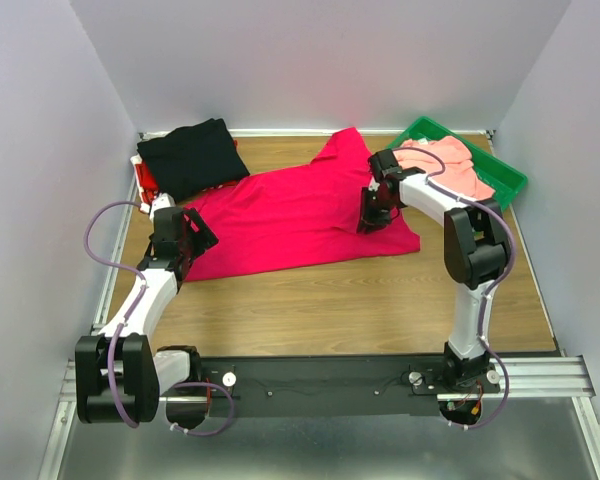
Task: Fold and stack the t-shirts
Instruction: Fold the tshirt
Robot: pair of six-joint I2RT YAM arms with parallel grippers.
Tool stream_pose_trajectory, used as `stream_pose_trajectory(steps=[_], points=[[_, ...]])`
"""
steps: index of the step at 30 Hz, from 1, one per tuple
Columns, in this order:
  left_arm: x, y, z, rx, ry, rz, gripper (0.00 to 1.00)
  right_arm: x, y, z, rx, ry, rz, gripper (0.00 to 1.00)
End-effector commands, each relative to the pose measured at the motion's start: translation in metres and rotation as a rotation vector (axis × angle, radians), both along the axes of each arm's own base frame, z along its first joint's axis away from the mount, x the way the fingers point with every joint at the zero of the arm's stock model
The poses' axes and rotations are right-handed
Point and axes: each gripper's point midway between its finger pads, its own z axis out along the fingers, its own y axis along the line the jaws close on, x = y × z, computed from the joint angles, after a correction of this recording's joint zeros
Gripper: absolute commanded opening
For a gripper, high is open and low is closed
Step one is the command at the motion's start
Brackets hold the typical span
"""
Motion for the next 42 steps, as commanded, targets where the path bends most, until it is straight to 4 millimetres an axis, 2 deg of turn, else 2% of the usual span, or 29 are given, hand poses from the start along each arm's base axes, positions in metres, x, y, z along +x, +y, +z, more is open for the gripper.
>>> stream_pose_trajectory(steps=[1,7,13,16,22,26,30,31,33,34,35,37,42], points=[[-0.006,-0.003,-0.003,-0.011,0.009,-0.010,0.85,0.002,0.010,-0.005,0.014,0.009,0.017,0.33],[-0.003,-0.003,-0.004,-0.008,0.014,-0.014,0.85,-0.010,0.008,-0.012,-0.002,0.036,0.008,0.32],[-0.002,-0.005,-0.007,-0.012,0.017,-0.023,0.85,-0.008,0.006,-0.014,-0.020,0.031,0.006,0.15],[-0.001,-0.005,-0.007,-0.011,0.020,-0.024,0.85,-0.002,0.008,-0.007,-0.009,0.013,0.000,0.14],[-0.002,-0.004,-0.008,-0.008,0.022,-0.023,0.85,0.005,0.013,0.003,0.010,-0.013,0.004,0.00],[-0.001,-0.005,-0.007,-0.009,0.019,-0.023,0.85,0.019,0.019,0.011,0.027,-0.044,0.009,0.00],[-0.001,-0.004,-0.006,-0.010,0.018,-0.021,0.85,0.031,0.026,0.010,0.045,-0.049,0.014,0.00],[-0.001,-0.005,-0.007,-0.010,0.020,-0.022,0.85,0.038,0.032,0.016,0.063,-0.068,0.021,0.00],[0.000,-0.004,-0.007,-0.009,0.018,-0.017,0.86,0.043,0.039,0.012,0.074,-0.065,0.038,0.00],[0.000,-0.004,-0.006,-0.009,0.017,-0.020,0.86,0.053,0.044,0.018,0.085,-0.091,0.045,0.01],[0.000,-0.004,-0.006,-0.009,0.018,-0.020,0.85,0.054,0.048,0.011,0.084,-0.083,0.057,0.00],[0.000,-0.004,-0.007,-0.009,0.020,-0.020,0.85,0.059,0.055,0.010,0.098,-0.084,0.067,0.00],[-0.001,-0.003,-0.006,-0.009,0.020,-0.014,0.85,0.072,0.072,0.013,0.125,-0.108,0.091,0.00]])
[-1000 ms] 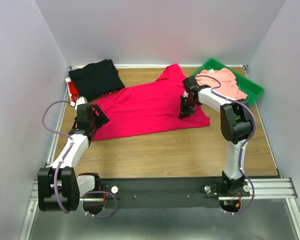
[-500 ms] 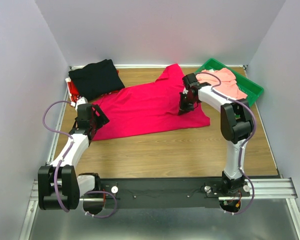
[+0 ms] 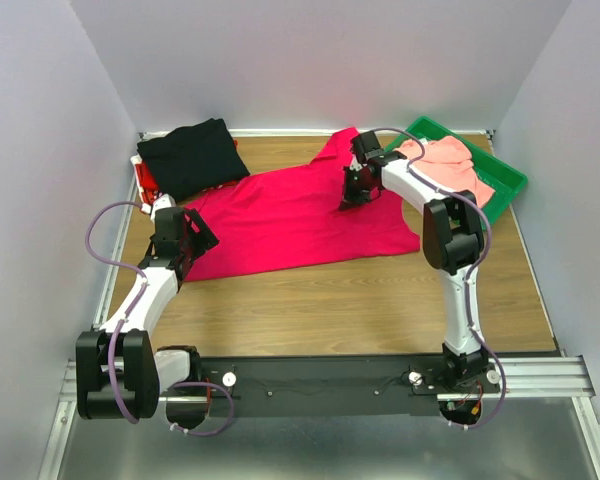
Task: Fold and stack the t-shirts
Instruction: Fold the tshirt
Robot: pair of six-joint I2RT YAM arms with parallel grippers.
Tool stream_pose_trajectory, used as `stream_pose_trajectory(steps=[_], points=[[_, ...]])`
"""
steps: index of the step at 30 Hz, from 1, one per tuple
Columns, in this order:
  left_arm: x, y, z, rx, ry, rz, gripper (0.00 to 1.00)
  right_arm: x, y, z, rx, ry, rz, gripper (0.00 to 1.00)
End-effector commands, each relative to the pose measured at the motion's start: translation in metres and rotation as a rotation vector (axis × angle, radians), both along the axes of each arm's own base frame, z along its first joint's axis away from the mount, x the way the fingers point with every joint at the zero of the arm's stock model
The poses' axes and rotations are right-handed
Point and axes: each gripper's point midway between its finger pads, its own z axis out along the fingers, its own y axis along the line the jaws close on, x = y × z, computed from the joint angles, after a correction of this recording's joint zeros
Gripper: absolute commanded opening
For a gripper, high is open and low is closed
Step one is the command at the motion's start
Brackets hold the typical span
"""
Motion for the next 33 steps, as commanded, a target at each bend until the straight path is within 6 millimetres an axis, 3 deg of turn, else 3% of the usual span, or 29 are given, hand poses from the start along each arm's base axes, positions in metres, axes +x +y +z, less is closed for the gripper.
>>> stream_pose_trajectory(steps=[1,8,10,13,14,17,18,22,27,33], points=[[-0.002,-0.003,-0.003,-0.009,0.008,-0.010,0.86,0.004,0.021,-0.001,0.036,-0.004,0.054,0.00],[-0.002,-0.003,-0.004,-0.010,0.011,-0.009,0.85,0.009,0.031,-0.007,0.042,-0.008,0.077,0.01],[-0.002,-0.003,-0.003,-0.010,0.008,-0.009,0.85,0.012,0.033,-0.004,0.048,-0.016,0.080,0.05],[-0.002,-0.003,-0.002,-0.005,0.010,-0.017,0.86,0.016,0.038,0.002,0.063,-0.031,0.084,0.23],[-0.002,-0.003,-0.002,-0.003,0.009,-0.019,0.85,0.017,0.039,0.004,0.068,-0.035,0.082,0.40],[0.001,-0.002,0.002,0.014,0.001,-0.028,0.85,0.021,0.039,0.018,0.076,-0.059,0.065,0.61],[0.002,-0.002,0.002,0.017,0.001,-0.033,0.85,0.021,0.037,0.022,0.070,-0.068,0.058,0.64],[0.008,-0.017,0.009,0.039,-0.013,-0.094,0.85,0.019,0.011,0.037,-0.029,-0.125,-0.007,0.73],[0.019,-0.041,0.011,0.057,-0.008,-0.175,0.86,-0.001,-0.029,0.020,-0.186,-0.113,-0.055,0.85],[0.023,-0.068,-0.010,0.006,0.019,-0.251,0.86,-0.018,-0.046,-0.005,-0.246,-0.071,-0.054,0.87]])
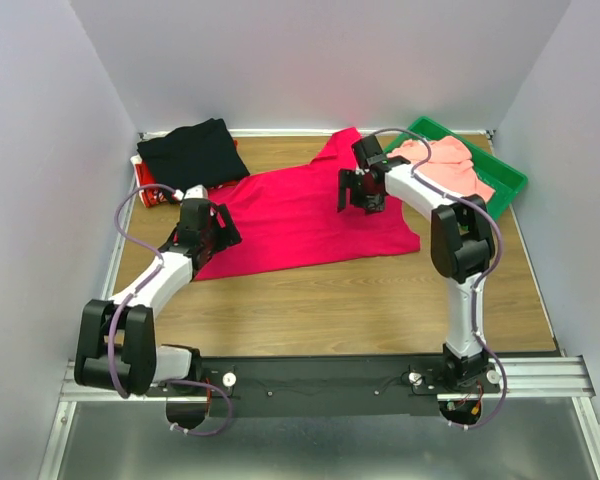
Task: Fold and stack the t-shirts
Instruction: Fold the tshirt
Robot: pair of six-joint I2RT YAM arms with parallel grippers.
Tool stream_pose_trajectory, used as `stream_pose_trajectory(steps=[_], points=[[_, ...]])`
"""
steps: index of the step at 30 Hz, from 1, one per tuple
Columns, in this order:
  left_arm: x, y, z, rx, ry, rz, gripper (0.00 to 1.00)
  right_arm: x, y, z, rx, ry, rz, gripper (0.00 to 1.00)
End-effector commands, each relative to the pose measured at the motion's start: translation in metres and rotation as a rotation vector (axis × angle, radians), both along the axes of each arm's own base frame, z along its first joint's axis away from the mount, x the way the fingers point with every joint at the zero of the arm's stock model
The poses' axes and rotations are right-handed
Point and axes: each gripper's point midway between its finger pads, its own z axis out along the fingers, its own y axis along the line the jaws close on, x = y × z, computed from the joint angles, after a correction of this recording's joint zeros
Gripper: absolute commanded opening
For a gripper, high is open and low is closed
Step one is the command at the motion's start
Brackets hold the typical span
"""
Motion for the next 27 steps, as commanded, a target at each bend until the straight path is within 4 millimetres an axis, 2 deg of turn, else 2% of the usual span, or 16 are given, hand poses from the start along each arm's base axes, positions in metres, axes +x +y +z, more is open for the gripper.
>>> stream_pose_trajectory(steps=[1,5,7,8,11,12,13,14,16,18,19,21,23,27], points=[[0.005,-0.015,-0.011,-0.031,0.013,-0.053,0.86,-0.008,-0.021,-0.016,-0.093,0.005,-0.019,0.87],[0.000,-0.022,-0.042,-0.045,0.100,-0.091,0.87,-0.024,-0.031,-0.037,-0.126,0.051,-0.018,0.86],[-0.003,-0.025,-0.052,-0.047,0.133,-0.113,0.86,-0.031,-0.034,-0.042,-0.138,0.066,-0.019,0.87],[-0.006,-0.026,-0.062,-0.048,0.164,-0.123,0.86,-0.041,-0.040,-0.049,-0.155,0.089,-0.022,0.87],[-0.016,-0.030,-0.075,-0.054,0.225,-0.145,0.86,-0.055,-0.048,-0.051,-0.173,0.108,-0.031,0.87],[-0.018,-0.029,-0.077,-0.045,0.233,-0.145,0.86,-0.068,-0.053,-0.058,-0.186,0.138,-0.035,0.87],[-0.025,-0.028,-0.081,-0.043,0.264,-0.143,0.86,-0.072,-0.055,-0.054,-0.177,0.137,-0.039,0.87],[-0.026,-0.027,-0.081,-0.040,0.262,-0.140,0.86,-0.079,-0.055,-0.055,-0.172,0.151,-0.039,0.87],[-0.038,-0.025,-0.084,-0.040,0.309,-0.130,0.86,-0.101,-0.060,-0.061,-0.168,0.202,-0.054,0.87],[-0.053,-0.025,-0.086,-0.051,0.348,-0.125,0.86,-0.119,-0.061,-0.057,-0.143,0.234,-0.071,0.86],[-0.058,-0.024,-0.086,-0.056,0.358,-0.121,0.86,-0.135,-0.066,-0.063,-0.149,0.275,-0.074,0.86],[-0.073,-0.024,-0.088,-0.066,0.389,-0.123,0.86,-0.149,-0.068,-0.060,-0.140,0.298,-0.081,0.86],[-0.078,-0.033,-0.083,-0.095,0.388,-0.137,0.86,-0.172,-0.077,-0.064,-0.157,0.356,-0.096,0.86],[-0.089,-0.043,-0.071,-0.126,0.423,-0.146,0.86,-0.196,-0.085,-0.062,-0.167,0.397,-0.104,0.86]])
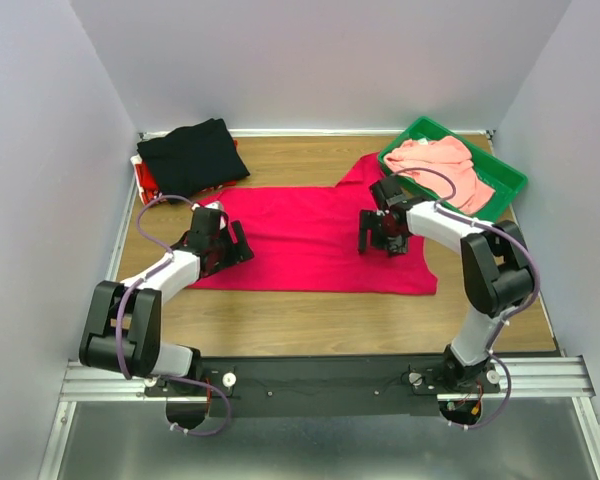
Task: Fold and stack the t-shirts
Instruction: Fold the tshirt
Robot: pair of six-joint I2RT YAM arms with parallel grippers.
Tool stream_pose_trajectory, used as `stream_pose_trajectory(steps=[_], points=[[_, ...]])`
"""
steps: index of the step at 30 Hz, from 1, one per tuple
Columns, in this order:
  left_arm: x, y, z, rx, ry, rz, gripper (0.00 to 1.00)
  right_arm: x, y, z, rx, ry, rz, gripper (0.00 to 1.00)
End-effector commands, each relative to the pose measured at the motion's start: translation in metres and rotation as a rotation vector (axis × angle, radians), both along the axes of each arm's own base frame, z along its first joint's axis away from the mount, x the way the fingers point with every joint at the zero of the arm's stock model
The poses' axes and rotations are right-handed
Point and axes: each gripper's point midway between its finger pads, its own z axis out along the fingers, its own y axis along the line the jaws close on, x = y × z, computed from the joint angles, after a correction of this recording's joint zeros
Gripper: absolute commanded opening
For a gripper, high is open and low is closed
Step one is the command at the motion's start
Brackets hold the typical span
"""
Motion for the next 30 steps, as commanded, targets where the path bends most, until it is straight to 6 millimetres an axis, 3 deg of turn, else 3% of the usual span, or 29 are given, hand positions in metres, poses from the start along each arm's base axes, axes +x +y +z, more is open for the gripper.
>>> stream_pose_trajectory(steps=[1,5,7,11,14,17,20,25,30], points=[[-0.053,-0.005,-0.016,-0.010,0.219,-0.019,0.86,-0.078,-0.027,-0.029,-0.074,0.274,-0.042,0.86],[-0.041,-0.004,0.008,0.015,0.178,-0.044,0.86,-0.068,-0.023,-0.012,-0.057,0.223,-0.028,0.86],[-0.036,-0.007,0.023,0.003,0.149,-0.054,0.86,-0.049,-0.016,0.005,-0.036,0.172,-0.014,0.86],[-0.002,-0.019,0.052,-0.035,0.032,-0.081,0.86,-0.011,0.000,0.041,0.005,0.059,0.009,0.86],[0.030,-0.026,0.049,-0.037,-0.014,-0.097,0.86,0.013,0.006,0.055,0.009,-0.002,0.018,0.86],[0.055,-0.033,0.043,-0.043,-0.042,-0.118,0.86,0.031,0.006,0.046,-0.030,-0.016,0.035,0.86],[0.067,-0.039,0.036,-0.052,-0.044,-0.138,0.86,0.043,0.009,0.039,-0.029,-0.041,0.042,0.86],[0.062,-0.033,0.017,-0.020,-0.028,-0.127,0.85,0.047,0.016,0.014,-0.006,-0.042,0.044,0.86],[0.039,-0.028,-0.008,-0.017,0.031,-0.105,0.85,0.028,0.015,-0.011,0.011,0.015,0.032,0.86]])
